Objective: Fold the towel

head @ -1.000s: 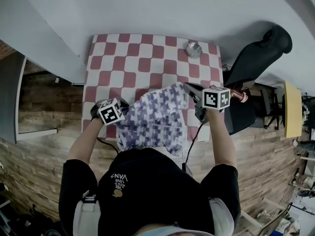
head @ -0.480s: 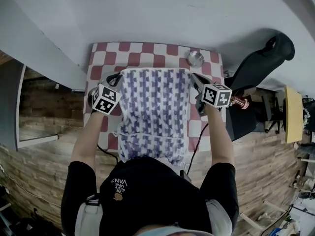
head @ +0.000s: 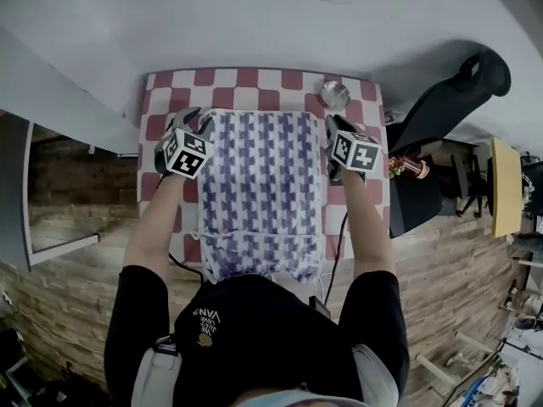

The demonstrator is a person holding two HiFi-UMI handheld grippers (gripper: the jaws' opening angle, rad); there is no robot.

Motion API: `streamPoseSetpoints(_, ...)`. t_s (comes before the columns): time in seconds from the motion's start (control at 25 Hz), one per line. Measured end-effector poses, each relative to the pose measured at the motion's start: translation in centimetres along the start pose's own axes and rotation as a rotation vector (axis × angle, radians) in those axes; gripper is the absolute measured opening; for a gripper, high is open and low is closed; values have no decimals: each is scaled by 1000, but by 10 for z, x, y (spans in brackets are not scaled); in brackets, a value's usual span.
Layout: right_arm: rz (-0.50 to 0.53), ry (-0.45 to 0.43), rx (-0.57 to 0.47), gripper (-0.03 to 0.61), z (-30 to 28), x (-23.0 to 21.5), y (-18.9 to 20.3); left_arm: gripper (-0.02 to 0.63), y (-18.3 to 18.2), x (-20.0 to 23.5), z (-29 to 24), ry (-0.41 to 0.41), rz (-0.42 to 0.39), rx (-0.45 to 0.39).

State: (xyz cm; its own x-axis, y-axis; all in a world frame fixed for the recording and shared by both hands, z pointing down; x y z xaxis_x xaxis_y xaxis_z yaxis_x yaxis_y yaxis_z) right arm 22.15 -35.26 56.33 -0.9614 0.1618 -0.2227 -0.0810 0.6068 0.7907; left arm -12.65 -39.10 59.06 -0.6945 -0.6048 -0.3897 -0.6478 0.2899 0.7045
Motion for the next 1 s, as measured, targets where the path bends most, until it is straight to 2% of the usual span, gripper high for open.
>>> streamPoseSetpoints(0.16, -31, -54, 7, 83, 26, -1, 16, 135, 19, 18, 16, -18, 53, 38)
streamPoseSetpoints(0.28, -28, -125, 34, 83, 51, 6, 35, 135, 16, 17, 42, 8, 58, -13)
streamPoseSetpoints(0.48, -12, -262, 112, 85, 88, 32, 84, 148, 40, -25, 80, 157, 130, -26)
streamPoseSetpoints(0.68, -34, -371, 218, 109, 123, 53, 149, 187, 67, -97, 126, 349, 131, 6)
streamPoseSetpoints(0.76, -52, -400, 255, 113, 137, 58, 174, 195, 76, -119, 147, 418, 168, 0)
streamPoseSetpoints(0.88, -74, -415, 295, 118, 155, 62, 206, 215, 85, -142, 176, 482, 252, -50)
streamPoseSetpoints(1.0, -99, -437, 318, 124, 170, 68, 228, 239, 97, -163, 195, 530, 265, -48)
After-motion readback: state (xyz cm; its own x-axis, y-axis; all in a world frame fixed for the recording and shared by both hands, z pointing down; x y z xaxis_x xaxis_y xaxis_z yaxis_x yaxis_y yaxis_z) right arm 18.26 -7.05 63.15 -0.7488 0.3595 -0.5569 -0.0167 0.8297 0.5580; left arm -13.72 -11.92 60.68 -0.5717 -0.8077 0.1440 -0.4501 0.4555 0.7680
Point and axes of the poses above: the fingertips, and each gripper's own axes: z backward along the fingers, x to its left, y out of its underside, the point moved 3 cm from there along z, backward along the fingers, and after that the axes turned 6 degrees about -y, right-handed, at the moved point
